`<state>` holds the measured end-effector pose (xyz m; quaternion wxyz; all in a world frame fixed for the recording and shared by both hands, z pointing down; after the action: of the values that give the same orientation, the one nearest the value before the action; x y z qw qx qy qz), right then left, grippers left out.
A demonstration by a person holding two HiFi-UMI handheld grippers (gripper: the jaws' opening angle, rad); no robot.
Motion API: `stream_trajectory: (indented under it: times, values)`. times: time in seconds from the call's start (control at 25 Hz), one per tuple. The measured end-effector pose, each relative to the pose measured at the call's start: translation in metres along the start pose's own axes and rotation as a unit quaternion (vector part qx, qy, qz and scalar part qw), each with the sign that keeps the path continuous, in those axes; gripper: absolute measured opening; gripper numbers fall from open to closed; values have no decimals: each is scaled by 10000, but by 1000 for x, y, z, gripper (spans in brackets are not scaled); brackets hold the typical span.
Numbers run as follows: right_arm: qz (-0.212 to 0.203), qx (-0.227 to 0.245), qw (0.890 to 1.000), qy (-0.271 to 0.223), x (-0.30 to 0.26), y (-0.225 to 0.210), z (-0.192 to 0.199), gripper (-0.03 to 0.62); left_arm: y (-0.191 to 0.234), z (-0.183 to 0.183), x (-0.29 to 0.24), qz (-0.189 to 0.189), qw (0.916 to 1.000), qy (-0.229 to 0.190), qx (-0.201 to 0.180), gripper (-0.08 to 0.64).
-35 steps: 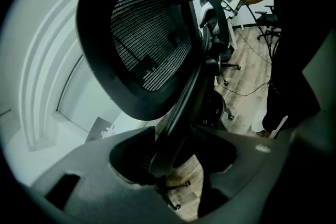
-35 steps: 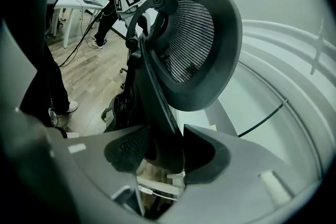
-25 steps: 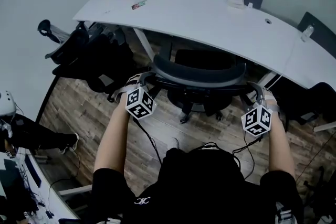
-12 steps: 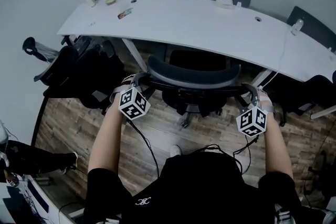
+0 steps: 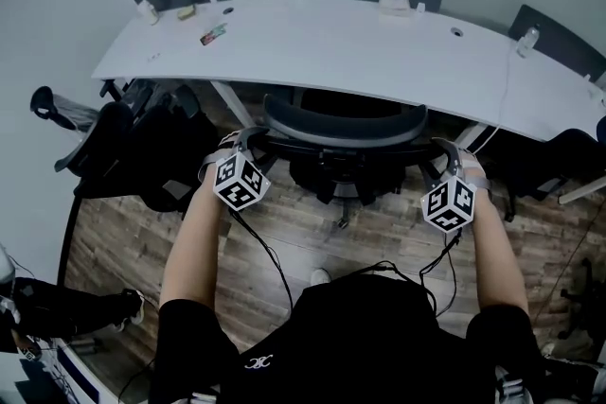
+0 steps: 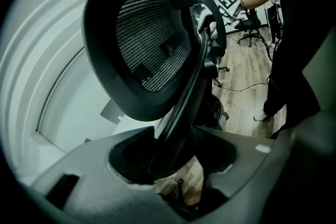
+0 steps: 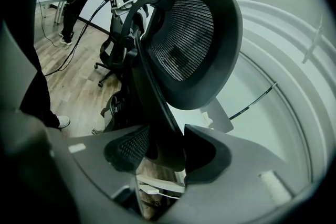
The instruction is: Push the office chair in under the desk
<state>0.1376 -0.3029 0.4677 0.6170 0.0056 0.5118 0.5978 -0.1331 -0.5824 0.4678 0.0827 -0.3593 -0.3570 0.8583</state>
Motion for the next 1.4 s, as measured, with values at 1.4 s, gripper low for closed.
stream_trajectory:
  times: [1.4]
  values:
    - [121,-713,9945,753,-87,-76,-22,221,89,2,-111,712,9960,-331,-434,219]
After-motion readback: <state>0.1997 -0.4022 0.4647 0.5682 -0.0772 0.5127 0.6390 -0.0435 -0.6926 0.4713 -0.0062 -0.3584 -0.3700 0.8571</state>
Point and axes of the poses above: the fingertips, and each gripper's own axes: x backward along the fingers, y to its left, z out of its underside, the point moved 9 cm from there along x, backward along the fingers, and after that the axes turned 8 degrees about -z, right-handed, at the moved point
